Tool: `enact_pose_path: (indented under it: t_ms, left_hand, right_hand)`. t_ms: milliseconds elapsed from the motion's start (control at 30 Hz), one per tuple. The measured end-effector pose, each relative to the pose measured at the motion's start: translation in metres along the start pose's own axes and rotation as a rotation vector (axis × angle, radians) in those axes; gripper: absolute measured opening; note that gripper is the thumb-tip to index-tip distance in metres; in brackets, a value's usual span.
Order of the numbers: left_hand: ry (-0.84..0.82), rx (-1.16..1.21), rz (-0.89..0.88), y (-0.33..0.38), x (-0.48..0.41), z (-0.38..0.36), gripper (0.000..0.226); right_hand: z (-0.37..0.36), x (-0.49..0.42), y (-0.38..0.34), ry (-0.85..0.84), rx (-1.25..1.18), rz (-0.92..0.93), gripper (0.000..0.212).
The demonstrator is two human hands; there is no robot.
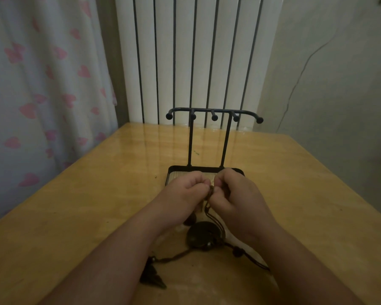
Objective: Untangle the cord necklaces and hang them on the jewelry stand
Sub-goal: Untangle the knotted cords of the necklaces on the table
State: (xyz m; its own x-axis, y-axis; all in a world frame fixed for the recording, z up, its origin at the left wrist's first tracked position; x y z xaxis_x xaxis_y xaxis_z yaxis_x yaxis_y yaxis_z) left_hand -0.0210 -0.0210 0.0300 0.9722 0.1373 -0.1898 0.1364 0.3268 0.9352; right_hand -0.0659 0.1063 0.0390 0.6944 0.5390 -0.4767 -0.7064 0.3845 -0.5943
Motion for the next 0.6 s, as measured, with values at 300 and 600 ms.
enact_pose_path:
  t_ms: [300,600]
  left_hand:
    - [0.105,0.0,-0.013,-0.0023,-0.0022,0.0037,0.024]
    - [0.127,-0.17,-0.057,0.0009,-0.0012,0.0036,0.02]
  right_hand:
    - [0.0059,-0.0008,-0.001,0.105,-0.098,-0.012,0.006]
    - [0.0086,-0.0018,-0.0041,0.036,0.182,0.021,0.005]
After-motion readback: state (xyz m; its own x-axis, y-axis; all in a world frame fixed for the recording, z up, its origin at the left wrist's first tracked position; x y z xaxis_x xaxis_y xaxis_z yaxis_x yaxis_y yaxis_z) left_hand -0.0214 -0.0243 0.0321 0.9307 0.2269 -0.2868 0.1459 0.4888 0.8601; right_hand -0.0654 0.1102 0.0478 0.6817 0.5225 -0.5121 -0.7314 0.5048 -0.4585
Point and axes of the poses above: each hand's wrist, its own x-axis away from the middle knuckle, its own z-axis out of the back of the hand, y = z × x, the point moved 3 cm from there along -x, towards the middle knuckle, and after that the axes turned 2 degrees about y, right-handed, at the moved point
